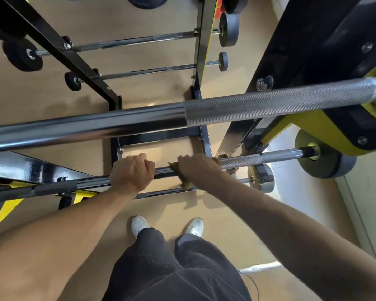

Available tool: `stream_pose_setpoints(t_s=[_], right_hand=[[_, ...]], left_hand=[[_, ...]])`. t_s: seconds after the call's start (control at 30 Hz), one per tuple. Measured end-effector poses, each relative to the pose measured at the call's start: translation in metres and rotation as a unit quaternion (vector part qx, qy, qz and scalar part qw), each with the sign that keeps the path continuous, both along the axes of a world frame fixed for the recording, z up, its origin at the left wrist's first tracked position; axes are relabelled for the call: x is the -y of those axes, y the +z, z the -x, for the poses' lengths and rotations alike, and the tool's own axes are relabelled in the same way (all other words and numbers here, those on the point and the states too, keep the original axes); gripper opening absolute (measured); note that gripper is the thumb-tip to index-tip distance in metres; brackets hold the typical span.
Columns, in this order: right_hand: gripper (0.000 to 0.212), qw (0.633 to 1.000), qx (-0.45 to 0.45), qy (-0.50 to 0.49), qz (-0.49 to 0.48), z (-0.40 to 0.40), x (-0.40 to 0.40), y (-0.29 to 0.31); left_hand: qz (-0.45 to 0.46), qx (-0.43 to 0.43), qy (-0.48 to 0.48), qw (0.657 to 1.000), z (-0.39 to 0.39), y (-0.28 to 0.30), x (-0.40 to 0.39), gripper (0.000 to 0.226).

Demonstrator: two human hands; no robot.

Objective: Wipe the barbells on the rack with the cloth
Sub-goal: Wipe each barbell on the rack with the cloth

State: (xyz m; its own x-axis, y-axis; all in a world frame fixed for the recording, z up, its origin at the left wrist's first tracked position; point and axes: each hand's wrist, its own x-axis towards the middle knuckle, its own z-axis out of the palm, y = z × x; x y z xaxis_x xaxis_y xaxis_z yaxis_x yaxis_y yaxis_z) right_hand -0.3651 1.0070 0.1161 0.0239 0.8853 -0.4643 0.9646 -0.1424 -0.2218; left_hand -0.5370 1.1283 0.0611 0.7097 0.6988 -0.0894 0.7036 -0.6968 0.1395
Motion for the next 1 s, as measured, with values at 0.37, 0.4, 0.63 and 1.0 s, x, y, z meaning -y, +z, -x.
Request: stream_pose_setpoints(t_s=[0.37, 0.4, 0.63, 1.0], right_hand=[[0.015, 0.981, 0.040, -0.180, 0.052, -0.078, 0.062, 0.006], [0.014, 0.980, 0.046, -0.187, 0.049, -0.075, 0.060, 0.005], [0.021, 0.992, 0.014, -0.125, -0.018, -0.001, 0.011, -0.012], [0.014, 0.975, 0.062, -0.206, -0.045, -0.065, 0.073, -0.003]], left_hand=[[0.002, 0.010, 0.009, 1.000, 0.002, -0.003, -0.001, 0.042], [-0.001, 0.013, 0.010, 1.000, 0.001, -0.002, 0.000, 0.042], [-0.006, 0.031, 0.008, 0.999, 0.001, -0.002, 0.002, 0.044], [0.000, 0.026, 0.006, 1.000, 0.001, 0.001, 0.000, 0.035]])
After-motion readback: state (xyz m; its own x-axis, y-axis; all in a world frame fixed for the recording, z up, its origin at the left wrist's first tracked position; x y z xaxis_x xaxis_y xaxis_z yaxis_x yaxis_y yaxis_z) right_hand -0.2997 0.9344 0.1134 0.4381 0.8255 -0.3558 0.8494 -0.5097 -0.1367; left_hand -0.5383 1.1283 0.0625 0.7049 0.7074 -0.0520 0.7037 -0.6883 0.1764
